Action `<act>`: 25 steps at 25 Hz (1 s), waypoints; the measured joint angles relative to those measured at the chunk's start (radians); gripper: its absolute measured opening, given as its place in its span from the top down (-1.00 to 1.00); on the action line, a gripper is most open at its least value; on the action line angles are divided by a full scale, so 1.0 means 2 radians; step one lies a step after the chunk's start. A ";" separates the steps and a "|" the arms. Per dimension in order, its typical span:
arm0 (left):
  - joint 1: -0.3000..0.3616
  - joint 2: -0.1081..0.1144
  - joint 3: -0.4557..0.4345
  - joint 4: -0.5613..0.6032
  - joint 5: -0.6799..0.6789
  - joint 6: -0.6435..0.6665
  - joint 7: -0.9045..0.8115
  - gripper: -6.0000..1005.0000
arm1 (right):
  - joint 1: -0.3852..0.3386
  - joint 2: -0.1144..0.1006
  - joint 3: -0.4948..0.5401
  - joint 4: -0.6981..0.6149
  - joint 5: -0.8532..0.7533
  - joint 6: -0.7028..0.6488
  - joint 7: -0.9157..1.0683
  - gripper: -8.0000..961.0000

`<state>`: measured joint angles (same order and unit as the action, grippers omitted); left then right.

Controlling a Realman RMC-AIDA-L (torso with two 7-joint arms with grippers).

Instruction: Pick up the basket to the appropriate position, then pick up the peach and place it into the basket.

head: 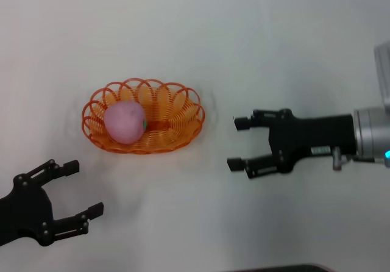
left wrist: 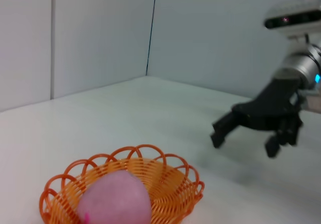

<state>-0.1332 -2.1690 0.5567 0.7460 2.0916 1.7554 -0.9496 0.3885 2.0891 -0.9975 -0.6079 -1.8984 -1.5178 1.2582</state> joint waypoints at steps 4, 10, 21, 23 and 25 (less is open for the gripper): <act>-0.003 0.000 -0.001 -0.016 0.002 0.000 0.000 -0.81 | -0.012 0.000 0.022 0.046 0.002 -0.009 -0.081 -0.97; -0.004 0.001 -0.001 -0.025 0.003 -0.003 0.001 -0.81 | -0.014 0.000 0.039 0.086 0.002 -0.010 -0.145 -0.97; -0.002 0.001 -0.001 -0.025 0.015 -0.009 0.003 -0.81 | -0.015 0.001 0.040 0.110 0.001 0.000 -0.188 -0.97; -0.002 0.001 -0.001 -0.025 0.017 -0.012 0.004 -0.81 | -0.015 0.000 0.042 0.110 0.001 0.000 -0.187 -0.97; -0.002 0.001 -0.001 -0.025 0.018 -0.012 0.004 -0.81 | -0.015 0.000 0.043 0.110 0.001 0.000 -0.186 -0.97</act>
<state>-0.1363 -2.1675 0.5553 0.6964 2.1267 1.7310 -0.9414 0.3590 2.0883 -0.9114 -0.3873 -1.8957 -1.5174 0.8852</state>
